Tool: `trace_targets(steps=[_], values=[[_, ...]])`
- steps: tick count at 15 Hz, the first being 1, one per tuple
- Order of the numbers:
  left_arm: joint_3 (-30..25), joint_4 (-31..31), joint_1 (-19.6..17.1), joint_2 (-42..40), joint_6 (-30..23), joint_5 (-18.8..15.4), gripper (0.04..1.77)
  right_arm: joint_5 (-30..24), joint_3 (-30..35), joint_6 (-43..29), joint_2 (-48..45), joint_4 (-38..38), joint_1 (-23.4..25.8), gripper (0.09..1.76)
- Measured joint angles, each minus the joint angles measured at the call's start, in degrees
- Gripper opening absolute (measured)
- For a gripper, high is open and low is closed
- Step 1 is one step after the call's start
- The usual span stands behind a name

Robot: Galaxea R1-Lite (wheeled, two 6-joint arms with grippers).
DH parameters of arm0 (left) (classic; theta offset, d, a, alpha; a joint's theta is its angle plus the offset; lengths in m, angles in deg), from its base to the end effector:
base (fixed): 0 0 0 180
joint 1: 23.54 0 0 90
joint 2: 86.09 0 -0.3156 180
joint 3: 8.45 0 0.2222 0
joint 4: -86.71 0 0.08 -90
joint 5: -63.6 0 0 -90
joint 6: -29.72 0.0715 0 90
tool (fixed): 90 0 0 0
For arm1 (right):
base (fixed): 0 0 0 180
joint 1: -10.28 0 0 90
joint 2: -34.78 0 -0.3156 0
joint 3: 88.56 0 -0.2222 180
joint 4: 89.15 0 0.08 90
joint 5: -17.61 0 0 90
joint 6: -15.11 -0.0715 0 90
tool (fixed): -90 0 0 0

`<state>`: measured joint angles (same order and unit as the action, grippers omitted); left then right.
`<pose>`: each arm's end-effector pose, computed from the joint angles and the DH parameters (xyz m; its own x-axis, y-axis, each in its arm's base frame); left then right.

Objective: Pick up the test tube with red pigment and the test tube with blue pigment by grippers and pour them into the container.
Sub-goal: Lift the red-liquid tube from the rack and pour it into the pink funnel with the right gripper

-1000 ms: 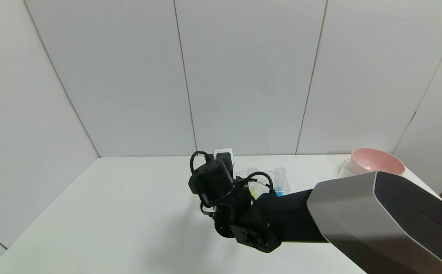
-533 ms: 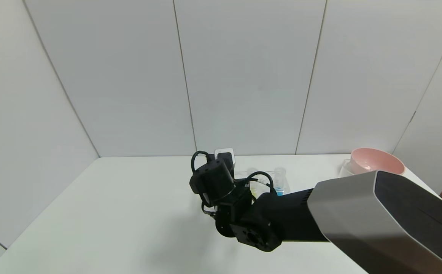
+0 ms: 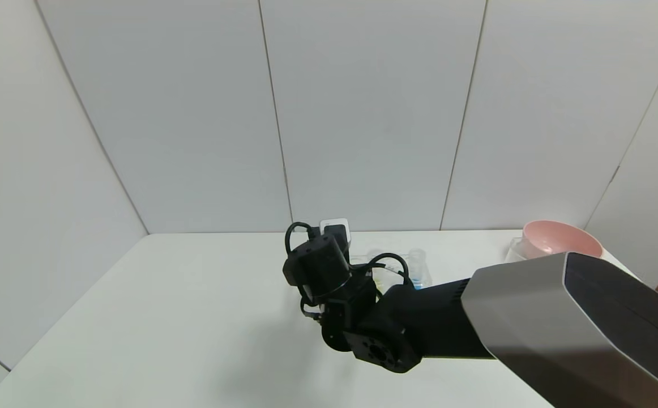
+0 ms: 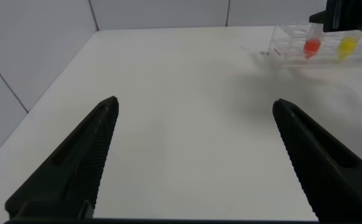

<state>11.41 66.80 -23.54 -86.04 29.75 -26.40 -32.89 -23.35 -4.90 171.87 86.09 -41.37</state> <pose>0.0450 0.0000 0.0753 1.0000 0.0000 -0.0017 0.0000 1.0000 0.0005 0.3813 0.4087 0.0691 0.9252 0.1442 -0.3510 -0.1418 0.9894 0.0328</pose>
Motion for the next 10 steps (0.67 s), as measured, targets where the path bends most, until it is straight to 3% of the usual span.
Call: trace_targets(steps=[10], values=[[0.0, 0.0, 0.0, 0.0, 0.0, 0.0, 1.76, -0.1, -0.4, 2.9, -6.9, -6.0, -1.2, 0.5]])
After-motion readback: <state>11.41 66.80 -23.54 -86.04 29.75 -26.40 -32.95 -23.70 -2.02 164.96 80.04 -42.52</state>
